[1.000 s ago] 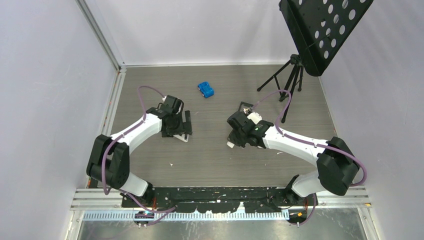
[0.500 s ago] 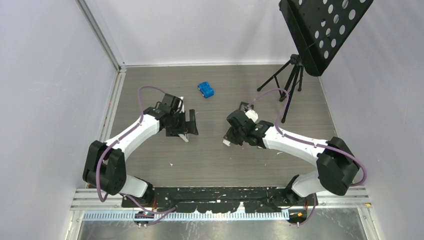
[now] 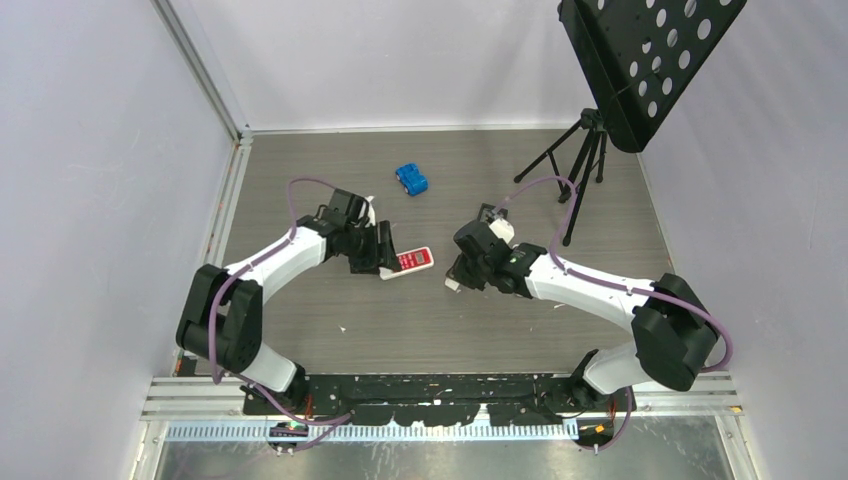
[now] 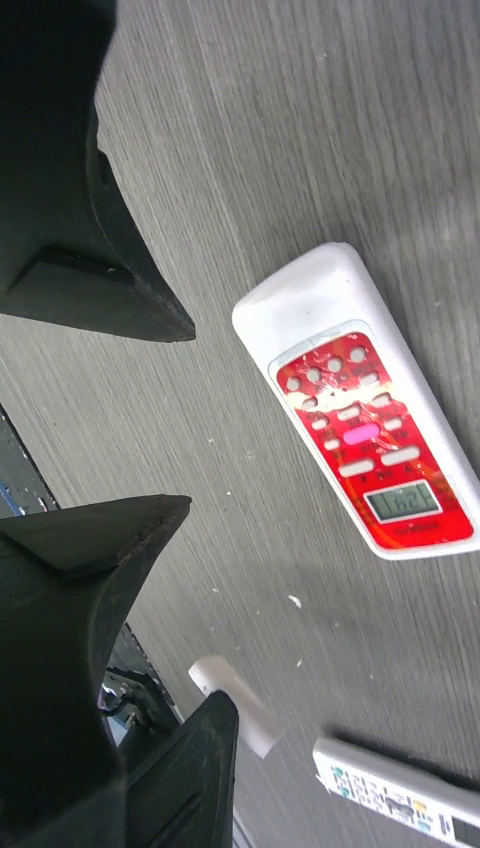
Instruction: Load the batteries into the remote control
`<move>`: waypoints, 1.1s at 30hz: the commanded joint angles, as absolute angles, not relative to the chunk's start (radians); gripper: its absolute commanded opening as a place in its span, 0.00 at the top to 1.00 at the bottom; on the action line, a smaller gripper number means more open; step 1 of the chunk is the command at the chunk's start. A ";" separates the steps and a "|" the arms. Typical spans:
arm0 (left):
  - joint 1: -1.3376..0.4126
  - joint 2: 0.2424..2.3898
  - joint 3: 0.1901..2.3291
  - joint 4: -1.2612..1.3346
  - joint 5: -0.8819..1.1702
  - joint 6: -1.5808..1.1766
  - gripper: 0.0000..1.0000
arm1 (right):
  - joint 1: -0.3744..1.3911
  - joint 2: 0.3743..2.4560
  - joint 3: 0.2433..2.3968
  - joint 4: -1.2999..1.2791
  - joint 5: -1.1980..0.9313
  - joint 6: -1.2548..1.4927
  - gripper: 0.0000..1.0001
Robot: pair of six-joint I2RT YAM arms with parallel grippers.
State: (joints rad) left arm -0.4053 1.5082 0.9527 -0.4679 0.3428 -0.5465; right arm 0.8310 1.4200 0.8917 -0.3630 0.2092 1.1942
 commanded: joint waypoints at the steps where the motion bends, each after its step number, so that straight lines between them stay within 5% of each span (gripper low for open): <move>1: -0.400 1.494 0.939 -0.429 0.304 -0.544 0.39 | 0.831 1.395 0.882 -0.332 0.246 1.173 1.00; 12: -0.551 1.548 0.997 -0.285 0.116 -0.276 0.10 | 0.832 1.366 0.874 -0.346 0.307 1.113 1.00; 33: -0.605 1.801 1.120 -0.248 0.251 0.098 0.05 | 0.774 1.241 0.767 -0.389 0.309 1.128 1.00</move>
State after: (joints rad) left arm -0.5755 1.7950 1.0985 -0.2817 0.2234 0.0181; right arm 0.7853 1.2705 0.7765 -0.3912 0.2802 1.1233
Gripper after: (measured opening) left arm 0.976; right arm 0.017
